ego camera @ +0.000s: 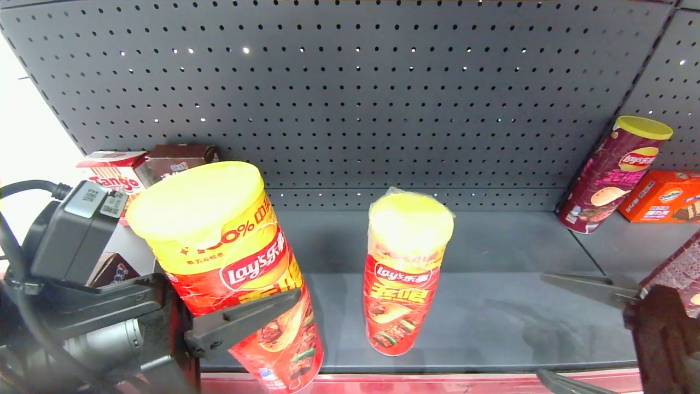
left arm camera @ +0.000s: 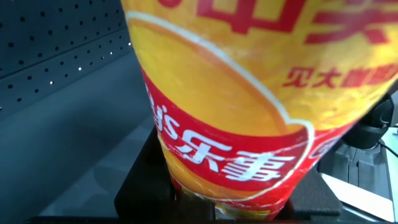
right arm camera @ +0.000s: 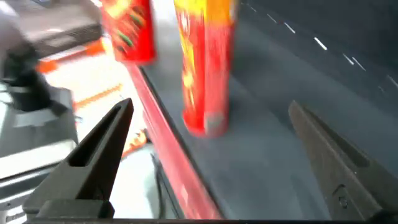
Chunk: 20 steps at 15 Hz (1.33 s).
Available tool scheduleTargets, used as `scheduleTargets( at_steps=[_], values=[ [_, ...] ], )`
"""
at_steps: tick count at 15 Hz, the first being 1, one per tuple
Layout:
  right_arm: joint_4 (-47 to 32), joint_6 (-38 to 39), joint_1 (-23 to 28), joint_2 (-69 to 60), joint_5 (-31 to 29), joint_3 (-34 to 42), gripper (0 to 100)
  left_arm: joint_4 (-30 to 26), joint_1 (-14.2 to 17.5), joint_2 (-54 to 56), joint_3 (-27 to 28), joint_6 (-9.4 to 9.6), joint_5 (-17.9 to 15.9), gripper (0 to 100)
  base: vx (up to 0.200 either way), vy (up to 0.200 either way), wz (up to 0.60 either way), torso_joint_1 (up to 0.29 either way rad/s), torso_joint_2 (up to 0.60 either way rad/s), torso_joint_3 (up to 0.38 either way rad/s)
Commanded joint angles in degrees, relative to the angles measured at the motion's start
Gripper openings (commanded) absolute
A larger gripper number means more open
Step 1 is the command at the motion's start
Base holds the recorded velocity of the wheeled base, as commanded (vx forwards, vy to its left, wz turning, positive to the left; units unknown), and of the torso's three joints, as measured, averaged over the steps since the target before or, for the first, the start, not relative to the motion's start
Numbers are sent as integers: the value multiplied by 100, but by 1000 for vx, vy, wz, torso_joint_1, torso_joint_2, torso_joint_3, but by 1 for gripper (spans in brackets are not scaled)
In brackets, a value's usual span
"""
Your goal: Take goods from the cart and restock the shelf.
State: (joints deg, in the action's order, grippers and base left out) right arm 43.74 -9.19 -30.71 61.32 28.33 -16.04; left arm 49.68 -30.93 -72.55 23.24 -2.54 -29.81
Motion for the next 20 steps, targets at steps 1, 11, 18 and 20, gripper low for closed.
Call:
scheduleTargets(
  at_steps=[1,11,18,20],
  values=[
    [-1052,137,100,-1790,-838,400,100,7,-1,-5,-3,7,1,0,0,0,0,0,0,0],
    [-4216,743,241,-6132,-3167,1508,100,-2,-10,21,-12,25,19,0,0,0,0,0,0,0],
    [-4488,489,-621,-6132,-2983,1411,100,7,-45,21,-223,60,27,0,0,0,0,0,0,0],
    [-4550,673,-295,-6132,-3097,1393,100,7,-89,65,-276,51,-8,0,0,0,0,0,0,0]
  ],
)
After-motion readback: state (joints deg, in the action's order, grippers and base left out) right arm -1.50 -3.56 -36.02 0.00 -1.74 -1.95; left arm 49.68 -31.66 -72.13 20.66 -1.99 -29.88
